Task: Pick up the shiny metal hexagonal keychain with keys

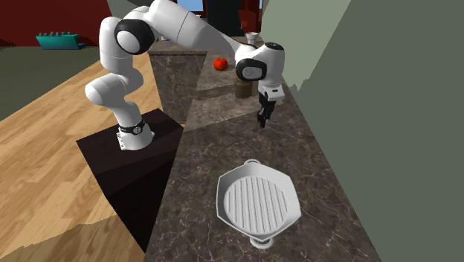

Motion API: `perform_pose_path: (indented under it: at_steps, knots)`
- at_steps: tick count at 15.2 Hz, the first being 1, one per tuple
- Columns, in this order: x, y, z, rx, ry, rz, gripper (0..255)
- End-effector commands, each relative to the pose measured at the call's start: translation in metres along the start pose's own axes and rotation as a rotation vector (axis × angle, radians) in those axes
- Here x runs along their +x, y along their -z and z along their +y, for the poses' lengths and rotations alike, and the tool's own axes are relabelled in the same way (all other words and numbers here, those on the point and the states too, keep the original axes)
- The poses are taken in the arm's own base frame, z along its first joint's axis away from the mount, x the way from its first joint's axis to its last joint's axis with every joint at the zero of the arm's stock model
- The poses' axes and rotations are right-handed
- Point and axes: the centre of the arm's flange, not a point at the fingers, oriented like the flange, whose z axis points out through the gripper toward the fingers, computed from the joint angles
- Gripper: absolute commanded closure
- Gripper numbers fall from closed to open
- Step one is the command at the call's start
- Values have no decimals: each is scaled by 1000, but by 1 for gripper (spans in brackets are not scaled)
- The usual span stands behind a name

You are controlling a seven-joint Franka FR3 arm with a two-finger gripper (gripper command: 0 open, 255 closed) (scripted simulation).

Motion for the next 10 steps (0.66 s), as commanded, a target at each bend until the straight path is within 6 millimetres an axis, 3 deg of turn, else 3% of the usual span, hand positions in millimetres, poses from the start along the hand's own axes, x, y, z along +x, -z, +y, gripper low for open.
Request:
perform_pose_path:
  at_steps: [1, 8, 10]
  knots:
    - [0, 11, 0, 0, 0, 0, 255]
    - [-1, 48, -3, 0, 0, 0, 255]
    - [-1, 49, -3, 0, 0, 0, 255]
